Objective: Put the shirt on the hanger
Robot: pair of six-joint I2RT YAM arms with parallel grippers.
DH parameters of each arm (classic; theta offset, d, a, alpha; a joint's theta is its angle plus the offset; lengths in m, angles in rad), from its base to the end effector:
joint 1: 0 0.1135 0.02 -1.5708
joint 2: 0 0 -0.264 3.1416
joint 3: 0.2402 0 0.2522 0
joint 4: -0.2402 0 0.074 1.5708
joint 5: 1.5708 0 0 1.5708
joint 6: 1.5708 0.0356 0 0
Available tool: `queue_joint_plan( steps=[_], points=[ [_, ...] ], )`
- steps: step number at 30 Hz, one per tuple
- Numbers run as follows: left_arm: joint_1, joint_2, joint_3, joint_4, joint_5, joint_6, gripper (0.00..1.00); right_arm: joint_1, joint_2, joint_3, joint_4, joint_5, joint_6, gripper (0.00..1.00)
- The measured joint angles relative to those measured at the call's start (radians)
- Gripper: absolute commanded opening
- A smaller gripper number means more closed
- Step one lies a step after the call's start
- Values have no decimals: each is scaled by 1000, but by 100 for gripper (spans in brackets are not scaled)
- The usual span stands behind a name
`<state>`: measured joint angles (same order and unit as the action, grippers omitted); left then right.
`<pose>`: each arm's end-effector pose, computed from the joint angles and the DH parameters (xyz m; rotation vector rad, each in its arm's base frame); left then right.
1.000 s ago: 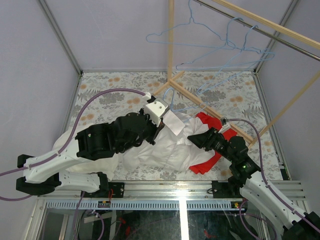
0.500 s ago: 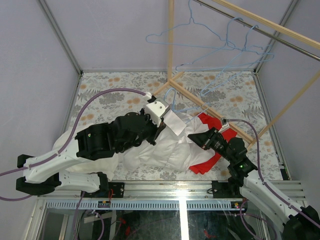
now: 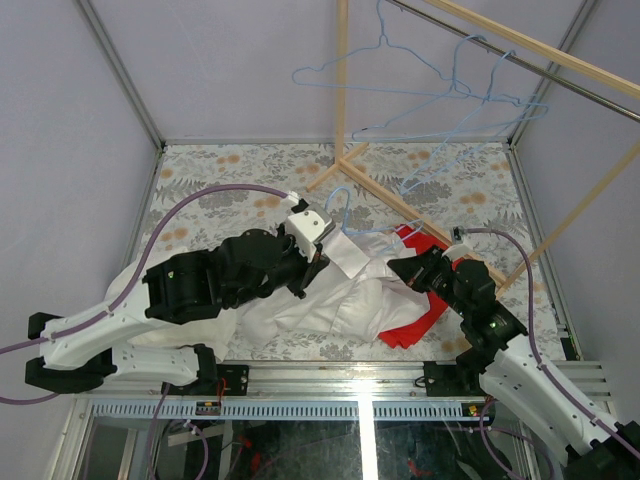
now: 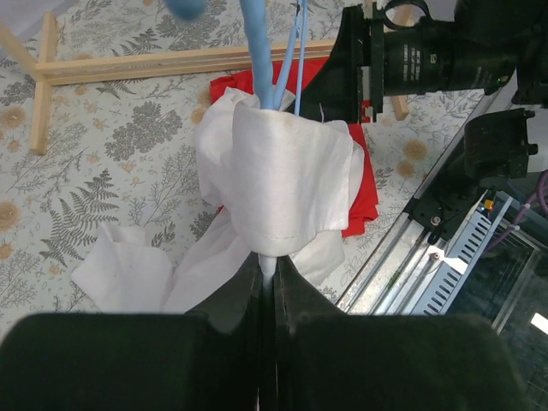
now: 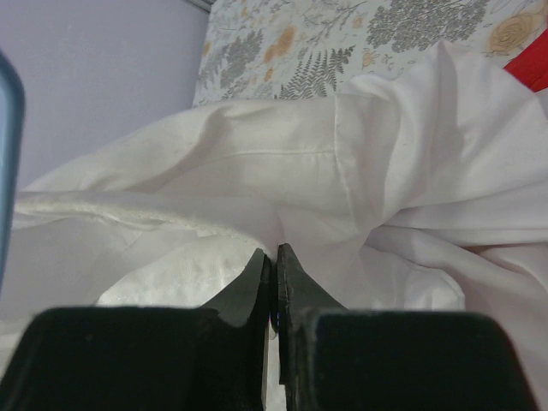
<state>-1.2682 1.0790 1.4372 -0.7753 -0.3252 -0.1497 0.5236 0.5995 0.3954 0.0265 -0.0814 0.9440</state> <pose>0.0711 -0.1896 0.4446 0.8815 1.8113 -0.5991 0.1387 0.0834 0.2522 0.3315 1.8624 1.1162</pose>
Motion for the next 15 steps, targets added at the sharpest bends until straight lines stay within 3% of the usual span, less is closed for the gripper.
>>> queue_joint_plan(
  steps=[15],
  points=[
    [0, -65, -47, -5, 38, -4, 0, -138, 76, 276, -201, 66, -175, 0]
  ],
)
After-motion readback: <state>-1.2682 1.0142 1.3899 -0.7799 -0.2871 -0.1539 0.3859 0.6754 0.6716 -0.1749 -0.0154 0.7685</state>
